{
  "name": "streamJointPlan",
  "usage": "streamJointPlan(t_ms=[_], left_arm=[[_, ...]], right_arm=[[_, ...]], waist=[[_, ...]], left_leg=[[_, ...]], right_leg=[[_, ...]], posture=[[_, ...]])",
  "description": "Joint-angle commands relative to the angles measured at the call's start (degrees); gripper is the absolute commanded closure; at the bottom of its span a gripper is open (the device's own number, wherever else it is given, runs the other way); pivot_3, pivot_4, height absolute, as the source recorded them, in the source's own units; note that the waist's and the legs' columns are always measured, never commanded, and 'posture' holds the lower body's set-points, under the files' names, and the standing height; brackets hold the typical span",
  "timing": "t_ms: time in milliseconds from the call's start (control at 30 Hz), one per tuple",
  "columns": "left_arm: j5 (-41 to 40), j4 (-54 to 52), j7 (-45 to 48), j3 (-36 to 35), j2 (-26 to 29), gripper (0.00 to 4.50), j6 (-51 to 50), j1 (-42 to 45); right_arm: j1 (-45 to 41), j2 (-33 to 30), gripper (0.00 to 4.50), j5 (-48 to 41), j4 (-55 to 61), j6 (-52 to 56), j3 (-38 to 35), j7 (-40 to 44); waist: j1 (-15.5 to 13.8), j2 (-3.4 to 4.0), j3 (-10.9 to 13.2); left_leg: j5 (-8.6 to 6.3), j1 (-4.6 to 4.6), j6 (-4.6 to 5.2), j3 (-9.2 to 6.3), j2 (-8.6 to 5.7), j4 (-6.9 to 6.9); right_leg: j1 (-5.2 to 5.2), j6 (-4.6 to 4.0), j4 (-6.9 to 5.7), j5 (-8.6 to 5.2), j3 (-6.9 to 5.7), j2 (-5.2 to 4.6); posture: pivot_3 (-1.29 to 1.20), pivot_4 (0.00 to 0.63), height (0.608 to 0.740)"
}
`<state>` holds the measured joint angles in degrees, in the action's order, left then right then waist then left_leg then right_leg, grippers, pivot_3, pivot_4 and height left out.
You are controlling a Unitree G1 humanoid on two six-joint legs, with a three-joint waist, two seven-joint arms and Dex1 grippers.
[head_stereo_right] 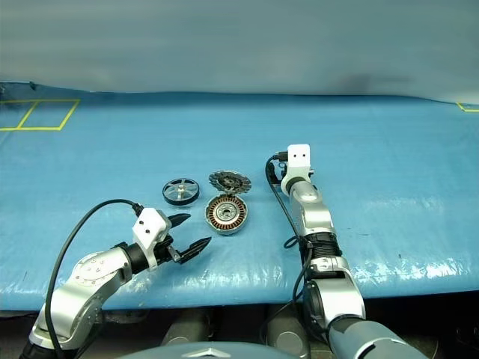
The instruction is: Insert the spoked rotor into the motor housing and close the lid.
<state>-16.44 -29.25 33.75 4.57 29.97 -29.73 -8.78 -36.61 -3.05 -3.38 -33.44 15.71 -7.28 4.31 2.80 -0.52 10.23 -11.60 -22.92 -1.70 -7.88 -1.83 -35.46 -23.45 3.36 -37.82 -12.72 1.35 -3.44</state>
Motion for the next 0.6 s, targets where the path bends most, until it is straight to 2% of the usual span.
streamJointPlan(t_ms=[33,467,567,600], left_arm=[[-0.45,-2.56,-0.09,-1.00,0.34,0.00,0.46,0.06],[-0.31,-2.44,-0.09,-0.87,0.21,0.00,0.82,0.06],[-0.26,-2.47,-0.18,-0.91,0.15,0.00,0.89,-0.04],[-0.26,-2.48,-0.19,-0.93,0.14,0.00,0.92,-0.10]], right_arm=[[-2.37,0.17,0.03,-0.62,-2.67,-3.57,-0.53,-0.72],[-6.39,-0.20,0.03,0.27,-15.69,-9.44,0.17,-2.55],[-7.17,0.15,0.65,0.46,-17.87,-10.26,0.44,-2.76],[-7.32,0.23,1.02,0.43,-18.24,-10.45,0.47,-2.77]], waist=[[0.17,0.00,0.00],[0.88,0.02,-0.01],[0.98,0.02,-0.01],[1.00,0.02,-0.02]], left_leg=[[0.00,0.00,0.00,0.00,0.00,0.00],[0.00,0.13,0.00,0.07,0.06,-0.01],[0.00,0.21,0.01,0.12,0.08,-0.02],[0.00,0.21,0.01,0.13,0.09,-0.02]], right_leg=[[0.00,0.00,0.00,0.00,0.00,0.00],[0.08,-0.05,-0.01,0.03,0.06,0.06],[0.14,-0.13,0.00,-0.02,0.09,0.08],[0.14,-0.15,-0.01,-0.04,0.10,0.09]], posture=[[0.00,0.150,0.740],[0.00,0.150,0.740],[0.00,0.150,0.740],[0.00,0.150,0.740]])
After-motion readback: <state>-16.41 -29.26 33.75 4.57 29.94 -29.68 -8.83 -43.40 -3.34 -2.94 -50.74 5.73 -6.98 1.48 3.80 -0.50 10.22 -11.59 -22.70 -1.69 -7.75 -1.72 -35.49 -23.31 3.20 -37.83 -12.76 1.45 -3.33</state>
